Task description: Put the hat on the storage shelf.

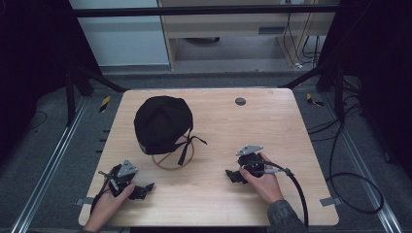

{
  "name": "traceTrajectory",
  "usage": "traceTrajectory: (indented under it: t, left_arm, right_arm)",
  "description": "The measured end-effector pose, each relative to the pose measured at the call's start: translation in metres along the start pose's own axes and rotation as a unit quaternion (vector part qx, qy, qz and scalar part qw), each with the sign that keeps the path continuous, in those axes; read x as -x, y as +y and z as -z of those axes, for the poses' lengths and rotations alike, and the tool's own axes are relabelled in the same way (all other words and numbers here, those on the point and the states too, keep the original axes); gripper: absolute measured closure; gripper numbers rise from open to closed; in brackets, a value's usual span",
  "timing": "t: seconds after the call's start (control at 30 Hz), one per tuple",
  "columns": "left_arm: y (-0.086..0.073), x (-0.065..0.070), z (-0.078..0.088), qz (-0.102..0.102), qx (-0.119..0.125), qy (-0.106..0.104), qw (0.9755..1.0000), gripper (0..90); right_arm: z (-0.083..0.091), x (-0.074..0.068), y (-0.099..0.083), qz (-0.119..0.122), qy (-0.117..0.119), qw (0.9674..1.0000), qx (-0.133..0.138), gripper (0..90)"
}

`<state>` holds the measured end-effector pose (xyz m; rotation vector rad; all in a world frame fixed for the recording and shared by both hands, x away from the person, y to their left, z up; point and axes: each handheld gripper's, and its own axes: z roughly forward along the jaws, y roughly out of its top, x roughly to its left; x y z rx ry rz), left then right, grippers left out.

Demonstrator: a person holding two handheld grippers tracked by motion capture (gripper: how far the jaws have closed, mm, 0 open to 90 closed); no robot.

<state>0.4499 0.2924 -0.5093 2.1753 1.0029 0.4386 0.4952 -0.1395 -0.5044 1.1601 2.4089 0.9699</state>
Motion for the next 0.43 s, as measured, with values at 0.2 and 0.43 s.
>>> traceTrajectory:
  t: [0.2,0.43]
  left_arm:
    - [0.0,0.0,0.0,0.0,0.0,0.0,1.0,0.0]
    - [0.0002,-0.0002,-0.0002,-0.001,0.0,-0.001,1.0,0.0]
  right_arm:
    - [-0.0019,-0.0034,-0.0029,0.008,-0.008,0.9999,0.01,5.7]
    - [-0.0025,-0.0045,-0.0085,0.009,-0.013,0.9994,0.032,4.7]
